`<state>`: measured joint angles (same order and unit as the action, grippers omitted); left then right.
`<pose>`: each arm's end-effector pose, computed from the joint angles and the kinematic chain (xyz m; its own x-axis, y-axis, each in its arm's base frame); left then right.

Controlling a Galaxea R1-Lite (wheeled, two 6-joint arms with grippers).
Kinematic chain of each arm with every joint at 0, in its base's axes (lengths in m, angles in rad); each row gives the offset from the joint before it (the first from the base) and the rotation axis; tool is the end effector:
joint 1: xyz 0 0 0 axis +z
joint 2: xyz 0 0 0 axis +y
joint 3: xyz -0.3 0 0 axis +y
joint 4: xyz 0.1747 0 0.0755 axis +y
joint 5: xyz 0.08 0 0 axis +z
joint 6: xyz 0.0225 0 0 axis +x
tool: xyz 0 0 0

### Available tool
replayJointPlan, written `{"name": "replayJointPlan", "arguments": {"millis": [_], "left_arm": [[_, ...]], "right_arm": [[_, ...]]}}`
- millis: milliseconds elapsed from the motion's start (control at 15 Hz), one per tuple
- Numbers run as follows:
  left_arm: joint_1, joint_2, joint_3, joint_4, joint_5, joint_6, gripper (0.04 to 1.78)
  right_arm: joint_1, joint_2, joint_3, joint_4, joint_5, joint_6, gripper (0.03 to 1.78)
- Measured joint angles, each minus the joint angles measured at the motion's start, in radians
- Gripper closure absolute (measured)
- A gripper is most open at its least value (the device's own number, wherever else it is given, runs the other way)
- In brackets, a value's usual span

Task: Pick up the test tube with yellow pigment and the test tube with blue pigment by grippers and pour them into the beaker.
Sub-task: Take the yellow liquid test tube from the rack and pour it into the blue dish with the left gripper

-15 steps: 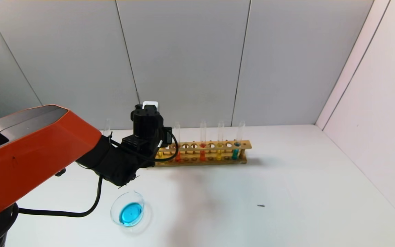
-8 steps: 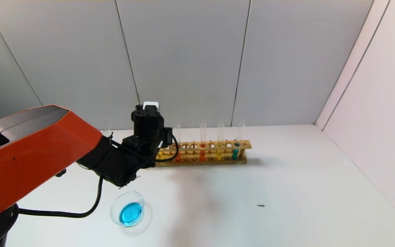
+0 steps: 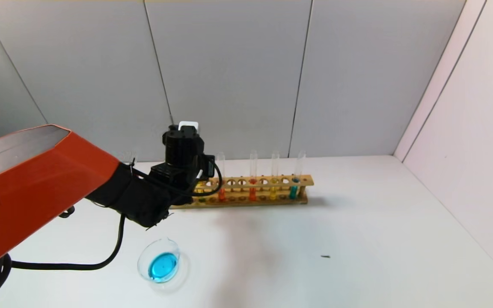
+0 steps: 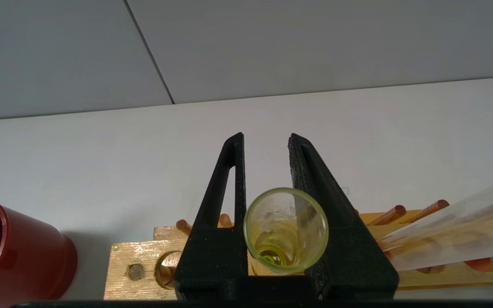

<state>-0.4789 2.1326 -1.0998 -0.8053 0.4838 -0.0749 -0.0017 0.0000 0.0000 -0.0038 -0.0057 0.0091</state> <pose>0.3700 -0.1803 0.1200 0.9797 0.0154 -0.1997 -0.0093 0.9995 0.0317 -0.0228 -0.0001 0.0759 1.0000 -0.0074 0.0038 0.0074 0.9999 0.0091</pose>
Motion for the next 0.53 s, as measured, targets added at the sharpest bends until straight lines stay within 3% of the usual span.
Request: {"name": "replayJointPlan", "arguments": {"millis": [533], "left_arm": [[0.004,-0.054,-0.103,0.117,0.017,0.003,1.44]], "right_arm": [[0.0,0.0,0.0,0.0,0.0,0.0,0.11]]}}
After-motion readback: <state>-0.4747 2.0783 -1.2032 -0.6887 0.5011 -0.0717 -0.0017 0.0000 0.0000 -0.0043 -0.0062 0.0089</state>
